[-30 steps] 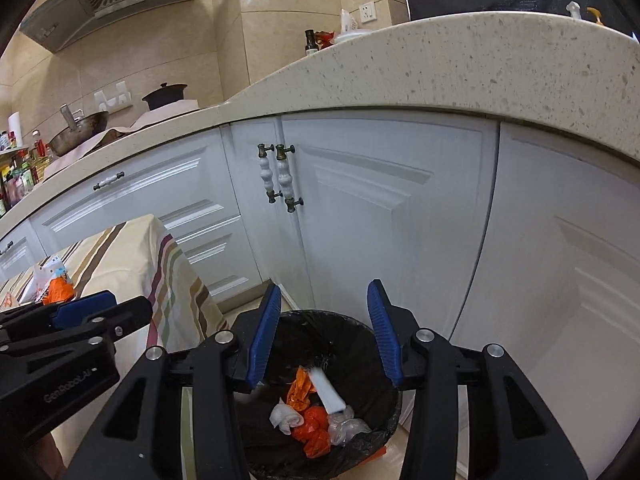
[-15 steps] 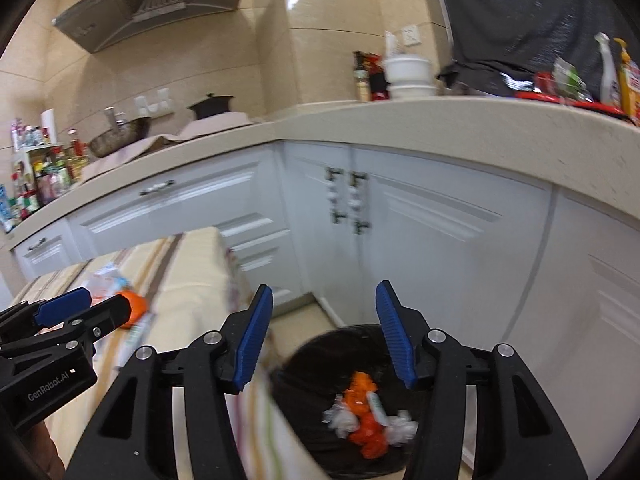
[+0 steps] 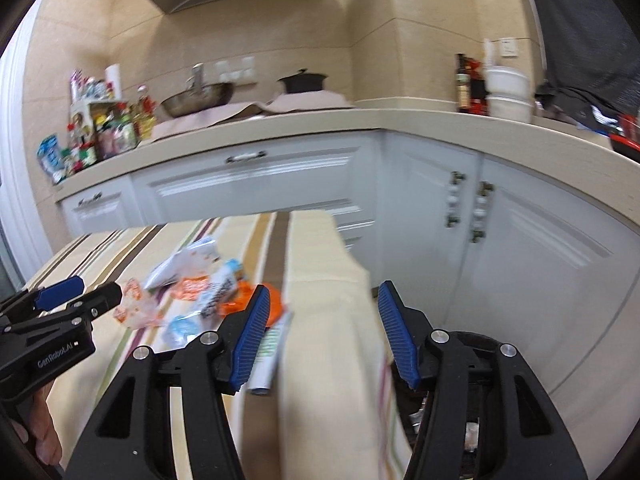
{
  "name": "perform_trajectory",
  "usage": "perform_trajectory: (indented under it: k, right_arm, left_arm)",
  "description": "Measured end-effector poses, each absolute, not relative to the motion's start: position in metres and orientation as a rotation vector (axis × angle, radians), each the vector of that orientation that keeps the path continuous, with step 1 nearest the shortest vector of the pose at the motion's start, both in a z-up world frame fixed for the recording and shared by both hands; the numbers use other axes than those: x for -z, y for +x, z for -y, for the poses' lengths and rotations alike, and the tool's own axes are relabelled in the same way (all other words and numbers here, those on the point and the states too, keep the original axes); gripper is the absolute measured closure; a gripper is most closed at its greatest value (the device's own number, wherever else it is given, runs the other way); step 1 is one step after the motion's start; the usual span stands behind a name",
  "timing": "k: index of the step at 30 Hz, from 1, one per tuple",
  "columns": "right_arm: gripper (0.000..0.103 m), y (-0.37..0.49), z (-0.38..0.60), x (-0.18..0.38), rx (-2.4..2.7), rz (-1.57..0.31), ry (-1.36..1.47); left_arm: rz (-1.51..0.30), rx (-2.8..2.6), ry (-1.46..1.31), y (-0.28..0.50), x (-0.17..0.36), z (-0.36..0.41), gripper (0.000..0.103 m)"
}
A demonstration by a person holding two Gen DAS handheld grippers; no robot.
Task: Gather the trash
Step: 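Move both open tools back over the table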
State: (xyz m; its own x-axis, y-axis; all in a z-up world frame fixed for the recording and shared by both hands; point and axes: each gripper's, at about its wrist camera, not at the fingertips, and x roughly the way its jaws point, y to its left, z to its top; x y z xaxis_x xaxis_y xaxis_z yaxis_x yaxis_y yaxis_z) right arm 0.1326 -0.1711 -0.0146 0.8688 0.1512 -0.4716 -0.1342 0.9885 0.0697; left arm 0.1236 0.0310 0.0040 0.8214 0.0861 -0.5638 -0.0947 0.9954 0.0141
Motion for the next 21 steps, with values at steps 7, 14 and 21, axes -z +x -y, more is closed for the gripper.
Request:
perform_trajectory:
  k: [7, 14, 21]
  right_arm:
    - [0.047, 0.149, 0.142, 0.025, -0.186, -0.581, 0.001]
    - [0.048, 0.169, 0.133, 0.046, -0.215, -0.748, -0.024]
    - [0.056, 0.178, 0.130, 0.061, -0.232, -0.860, -0.046]
  left_arm:
    - [-0.637, -0.128, -0.043, 0.129, 0.008, -0.063, 0.043]
    - [-0.696, -0.115, -0.068, 0.136, 0.023, -0.075, 0.041]
    - [-0.730, -0.101, -0.077, 0.143, 0.031, -0.075, 0.041]
